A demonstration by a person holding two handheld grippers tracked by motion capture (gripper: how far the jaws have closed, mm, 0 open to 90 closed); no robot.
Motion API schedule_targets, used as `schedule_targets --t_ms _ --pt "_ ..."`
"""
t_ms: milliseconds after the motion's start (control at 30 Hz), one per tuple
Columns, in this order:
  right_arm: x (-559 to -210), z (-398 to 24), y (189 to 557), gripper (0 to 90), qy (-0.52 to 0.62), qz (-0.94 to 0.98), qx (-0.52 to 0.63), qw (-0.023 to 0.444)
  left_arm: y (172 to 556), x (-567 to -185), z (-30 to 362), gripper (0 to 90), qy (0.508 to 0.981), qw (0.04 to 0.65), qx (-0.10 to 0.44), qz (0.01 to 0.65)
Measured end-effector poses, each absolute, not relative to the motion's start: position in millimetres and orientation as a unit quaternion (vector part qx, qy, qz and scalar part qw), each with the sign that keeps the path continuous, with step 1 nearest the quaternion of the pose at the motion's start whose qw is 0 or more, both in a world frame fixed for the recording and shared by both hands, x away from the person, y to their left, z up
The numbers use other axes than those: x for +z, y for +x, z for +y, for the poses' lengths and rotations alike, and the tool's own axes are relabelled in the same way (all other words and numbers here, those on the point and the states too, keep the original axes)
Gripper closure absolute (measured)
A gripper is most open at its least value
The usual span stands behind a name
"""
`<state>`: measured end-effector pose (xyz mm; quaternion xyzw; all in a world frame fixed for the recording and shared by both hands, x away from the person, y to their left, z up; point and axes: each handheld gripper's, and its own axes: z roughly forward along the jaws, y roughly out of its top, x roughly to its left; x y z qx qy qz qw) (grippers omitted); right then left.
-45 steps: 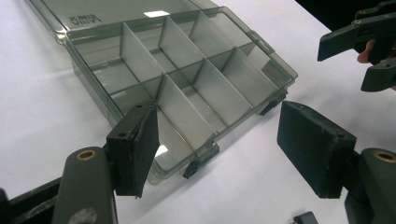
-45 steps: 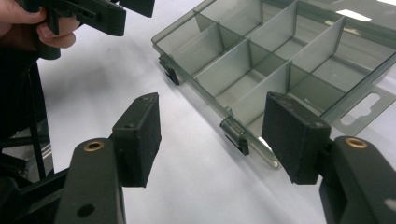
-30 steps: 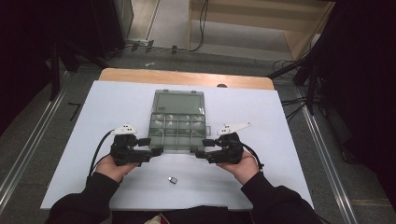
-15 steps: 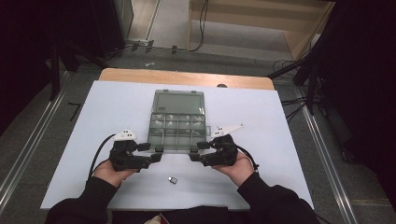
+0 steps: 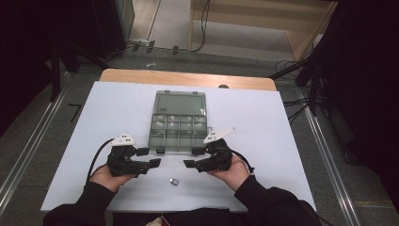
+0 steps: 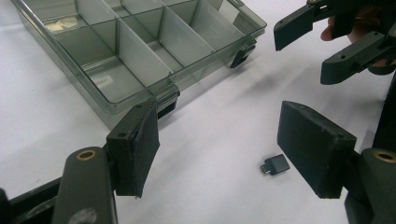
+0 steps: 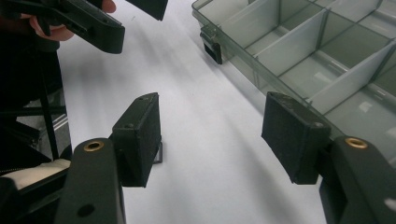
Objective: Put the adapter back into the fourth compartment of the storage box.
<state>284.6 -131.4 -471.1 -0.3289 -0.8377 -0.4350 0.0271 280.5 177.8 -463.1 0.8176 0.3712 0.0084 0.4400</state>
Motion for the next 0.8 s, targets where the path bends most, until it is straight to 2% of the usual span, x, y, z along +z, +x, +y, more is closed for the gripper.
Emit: schedule_targets --t_ms 800 --pt "-485 -104 275 35.7 -0.301 -0.86 -0.41 0.039 283 -466 179 29.9 0.823 0.436 0.002 0.365"
